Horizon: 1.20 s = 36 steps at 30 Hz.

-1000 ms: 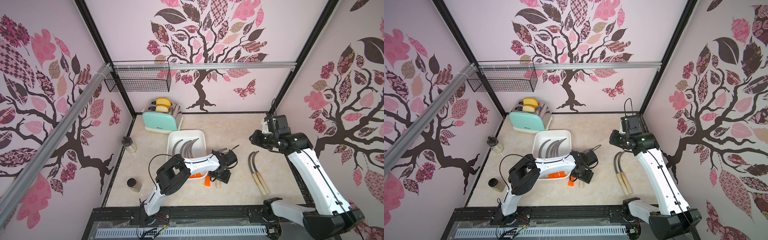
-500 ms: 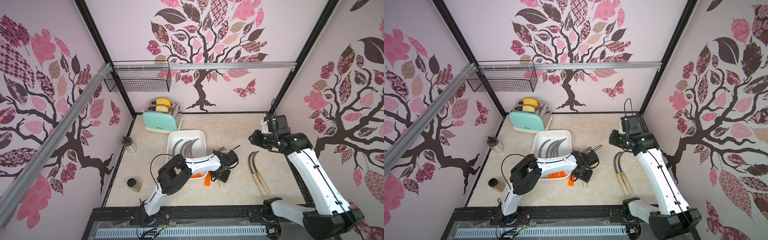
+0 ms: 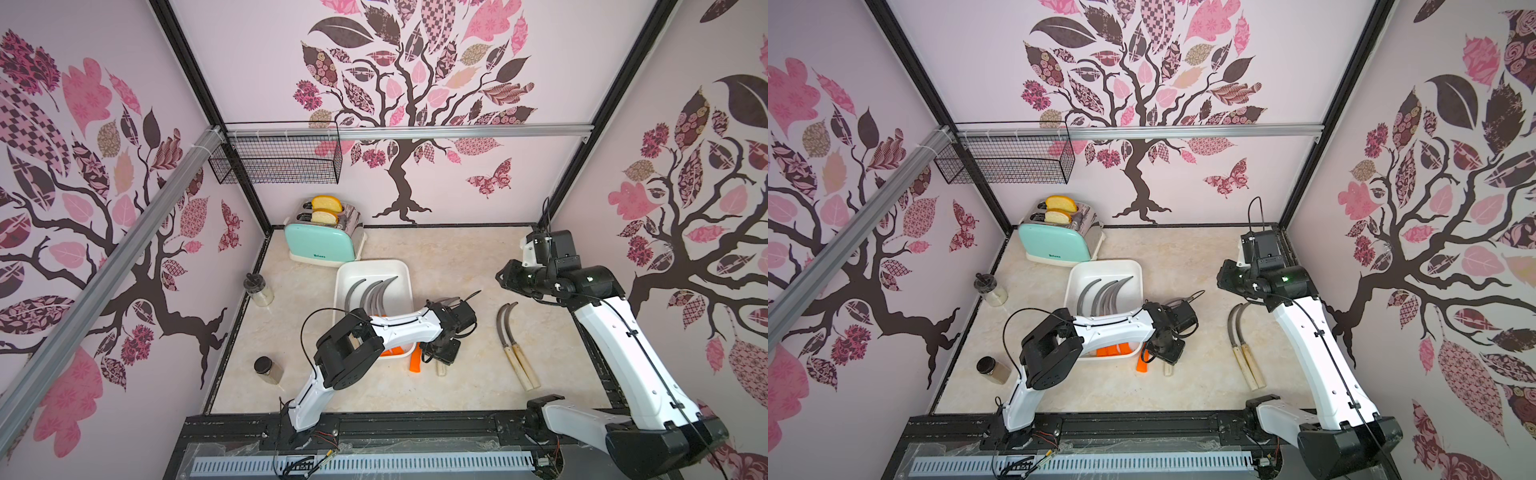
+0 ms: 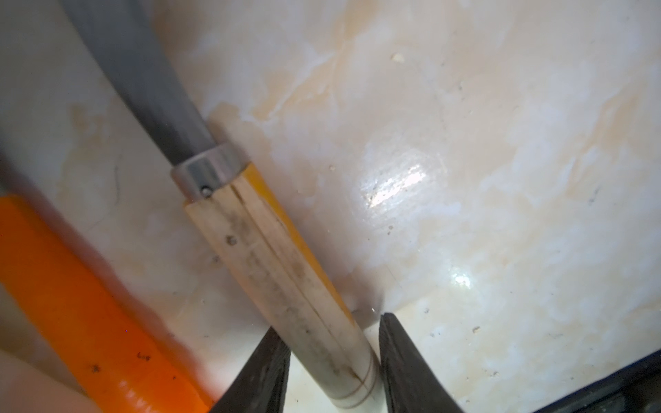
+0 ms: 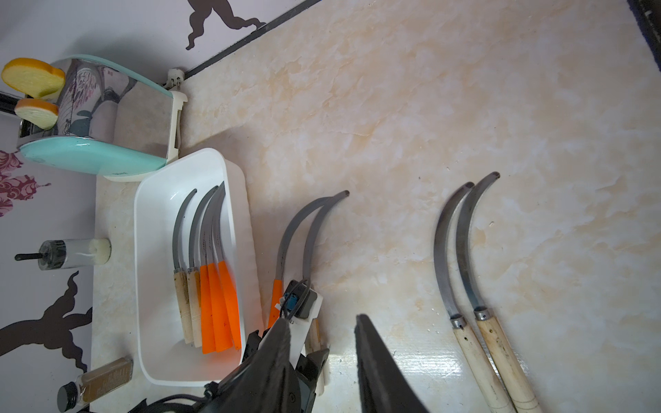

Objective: Put small sickles into storage boxes
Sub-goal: Pick up the sickle at the center of the board.

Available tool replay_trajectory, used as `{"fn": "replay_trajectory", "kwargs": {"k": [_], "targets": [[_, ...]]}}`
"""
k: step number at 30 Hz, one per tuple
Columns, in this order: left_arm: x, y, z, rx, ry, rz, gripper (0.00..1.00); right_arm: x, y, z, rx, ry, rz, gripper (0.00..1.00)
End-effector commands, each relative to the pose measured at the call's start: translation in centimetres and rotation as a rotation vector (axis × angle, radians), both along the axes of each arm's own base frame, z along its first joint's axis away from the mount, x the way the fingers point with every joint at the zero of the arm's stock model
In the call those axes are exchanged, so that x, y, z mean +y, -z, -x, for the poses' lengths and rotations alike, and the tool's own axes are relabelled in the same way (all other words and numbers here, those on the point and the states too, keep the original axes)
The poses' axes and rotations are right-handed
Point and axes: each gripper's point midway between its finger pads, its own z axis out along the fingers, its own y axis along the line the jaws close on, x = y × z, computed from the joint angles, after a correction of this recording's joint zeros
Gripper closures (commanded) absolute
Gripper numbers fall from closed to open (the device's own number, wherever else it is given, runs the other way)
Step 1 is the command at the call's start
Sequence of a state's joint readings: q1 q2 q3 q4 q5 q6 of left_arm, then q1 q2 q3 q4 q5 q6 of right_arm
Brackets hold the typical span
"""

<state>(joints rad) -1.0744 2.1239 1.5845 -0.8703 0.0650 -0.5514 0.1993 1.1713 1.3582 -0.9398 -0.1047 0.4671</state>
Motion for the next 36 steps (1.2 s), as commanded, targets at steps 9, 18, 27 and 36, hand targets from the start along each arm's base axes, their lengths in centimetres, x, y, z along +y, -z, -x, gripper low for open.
{"fn": "replay_trajectory", "kwargs": {"k": [9, 18, 27, 36], "targets": [[0.4, 0.3, -0.1, -0.022, 0.000, -0.035, 0.63, 0.0, 0.1, 0.0, 0.001, -0.006, -0.001, 0.65], [0.5, 0.1, -0.3, -0.037, 0.000, -0.042, 0.73, 0.0, 0.1, -0.1, 0.001, -0.008, -0.003, 0.65], [0.4, -0.1, -0.6, -0.049, 0.002, -0.045, 0.84, 0.0, 0.1, 0.0, 0.002, -0.008, -0.003, 0.65], [0.0, -1.2, -1.2, -0.081, 0.009, -0.032, 1.00, 0.1, 0.1, -0.1, 0.000, -0.009, -0.008, 0.65]]}}
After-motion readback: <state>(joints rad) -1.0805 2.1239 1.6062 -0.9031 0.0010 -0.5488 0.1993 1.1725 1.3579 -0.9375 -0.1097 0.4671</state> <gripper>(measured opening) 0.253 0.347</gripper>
